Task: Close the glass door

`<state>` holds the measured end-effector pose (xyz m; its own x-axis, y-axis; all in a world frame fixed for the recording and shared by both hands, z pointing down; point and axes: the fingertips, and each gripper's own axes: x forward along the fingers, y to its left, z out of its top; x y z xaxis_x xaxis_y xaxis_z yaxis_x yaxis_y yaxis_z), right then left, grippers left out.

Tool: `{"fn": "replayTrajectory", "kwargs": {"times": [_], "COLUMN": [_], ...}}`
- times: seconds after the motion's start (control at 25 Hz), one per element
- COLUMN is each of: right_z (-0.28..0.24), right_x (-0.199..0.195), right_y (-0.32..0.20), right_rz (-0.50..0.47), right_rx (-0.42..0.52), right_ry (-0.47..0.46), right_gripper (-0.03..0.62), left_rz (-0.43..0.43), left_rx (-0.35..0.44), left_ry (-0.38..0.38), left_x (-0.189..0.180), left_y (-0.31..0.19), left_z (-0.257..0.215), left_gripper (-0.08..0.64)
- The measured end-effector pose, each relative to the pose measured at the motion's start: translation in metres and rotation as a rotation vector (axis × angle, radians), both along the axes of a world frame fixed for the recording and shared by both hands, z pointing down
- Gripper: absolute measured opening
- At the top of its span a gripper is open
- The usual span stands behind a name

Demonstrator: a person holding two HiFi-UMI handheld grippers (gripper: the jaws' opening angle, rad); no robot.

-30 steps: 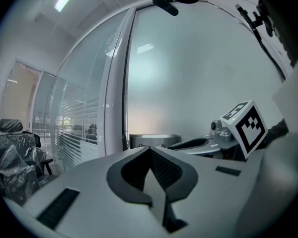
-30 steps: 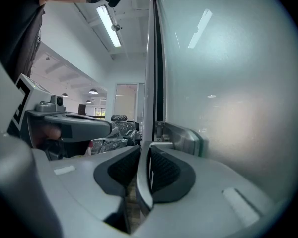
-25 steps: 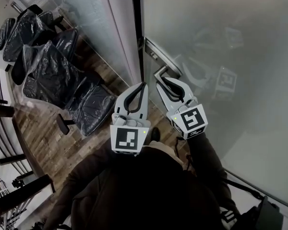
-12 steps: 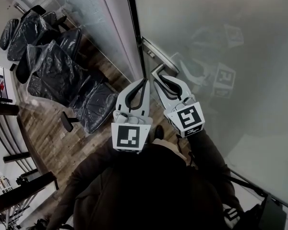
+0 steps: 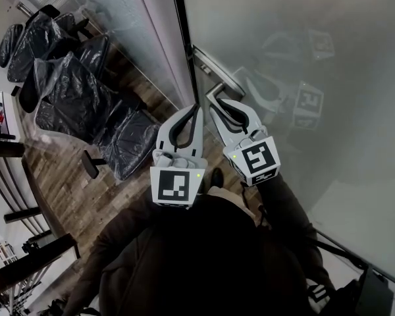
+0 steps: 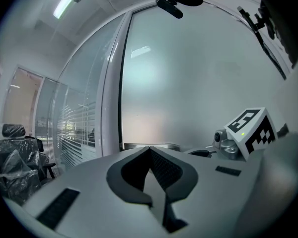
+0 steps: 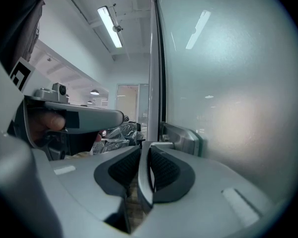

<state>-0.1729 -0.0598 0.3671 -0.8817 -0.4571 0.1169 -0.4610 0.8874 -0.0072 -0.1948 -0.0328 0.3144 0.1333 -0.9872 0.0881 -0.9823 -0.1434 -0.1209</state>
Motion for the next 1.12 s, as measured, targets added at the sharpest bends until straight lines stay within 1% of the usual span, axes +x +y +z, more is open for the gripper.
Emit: {"fn": "replayTrajectory", "kwargs": {"times": [0.2,0.52,0.8,1.0,1.12], "right_z": [-0.001,0.003,-0.001,-0.002,-0.024], "right_x": [-0.001,-0.003,-0.002,-0.003,0.001], "right_y": [0.002,0.010,0.007,0.009,0.014], "right_rz": [0.001,-0.023,-0.023,-0.045,-0.059], "right_rx": [0.002,-0.021,-0.028,-0.003,0.031], "right_ry": [0.007,-0.006,-0.007,0.048,0.012], "right_gripper": [0.064,0.066,0.066,0.067,0.066], "left_rz": [-0.001,-0.020,-0.036,-0.050,-0.057], "left_rx": [-0.002,0.005,0.006,0.025,0.036], "left_ry": [0.004,-0.005,-0.007,-0.009,-0.006], "left_x": [-0.001,-0.002,-0.004,-0.009,-0.010], "left_y": [-0.001,-0.001,0.004,0.006,0.006], "left_z": [0.001,0.001,-0.005,-0.008,-0.009], "left_gripper": [-0.003,-0.003,-0.003,-0.003,-0.003]}}
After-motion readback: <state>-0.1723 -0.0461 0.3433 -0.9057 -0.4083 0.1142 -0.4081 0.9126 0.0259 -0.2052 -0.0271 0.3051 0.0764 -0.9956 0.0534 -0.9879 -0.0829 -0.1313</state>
